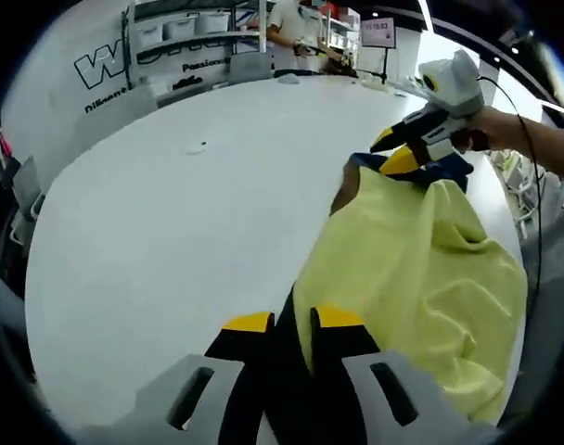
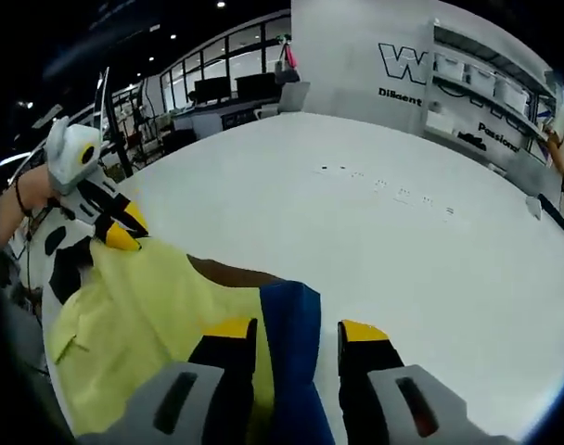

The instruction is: Fold the garment on the visible template until the final outline fits inside the template.

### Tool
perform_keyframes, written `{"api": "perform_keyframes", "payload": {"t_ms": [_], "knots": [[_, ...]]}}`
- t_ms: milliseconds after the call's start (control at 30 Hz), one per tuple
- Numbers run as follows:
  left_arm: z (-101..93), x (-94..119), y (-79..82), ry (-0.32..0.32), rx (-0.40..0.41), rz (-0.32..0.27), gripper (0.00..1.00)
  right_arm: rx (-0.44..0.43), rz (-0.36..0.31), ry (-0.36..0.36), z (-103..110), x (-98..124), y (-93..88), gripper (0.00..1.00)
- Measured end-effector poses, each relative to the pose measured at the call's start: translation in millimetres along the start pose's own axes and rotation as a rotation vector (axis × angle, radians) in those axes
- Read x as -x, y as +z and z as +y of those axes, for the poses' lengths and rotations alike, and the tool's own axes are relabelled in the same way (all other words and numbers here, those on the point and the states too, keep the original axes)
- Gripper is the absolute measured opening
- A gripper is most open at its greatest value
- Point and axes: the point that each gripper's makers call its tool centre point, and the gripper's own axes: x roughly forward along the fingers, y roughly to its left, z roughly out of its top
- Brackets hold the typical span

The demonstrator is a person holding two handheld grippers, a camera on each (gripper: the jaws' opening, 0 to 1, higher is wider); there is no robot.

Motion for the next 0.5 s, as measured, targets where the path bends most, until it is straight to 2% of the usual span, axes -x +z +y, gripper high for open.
{"api": "perform_keyframes", "payload": {"t_ms": [100, 167, 233, 267, 333, 500], "knots": [[-2.8, -1, -0.8, -0.006, -0.002, 0.006, 0.11, -0.094, -0.025, 0.022, 2, -2, 1.0, 0.12], [-2.7, 0, -1.0, -0.006, 0.003, 0.011, 0.10, -0.084, -0.026, 0.012, -1, -2, 1.4, 0.06], [-2.0, 0, -0.5, -0.008, 0.042, 0.007, 0.05, -0.081, -0.020, 0.013, 0, -2, 0.8, 0.00], [-5.2, 0, 0.7, -0.034, 0.101, -0.008, 0.04, -0.083, -0.022, 0.017, 0, -3, 1.2, 0.00], [0.2, 2, 0.8, -0.019, 0.126, -0.019, 0.03, -0.093, -0.015, 0.030, 3, -4, 0.4, 0.00], [5.8, 13, 16.6, 0.038, 0.047, -0.098, 0.02, -0.064, -0.047, 0.016, 0, 2, 7.9, 0.00]]}}
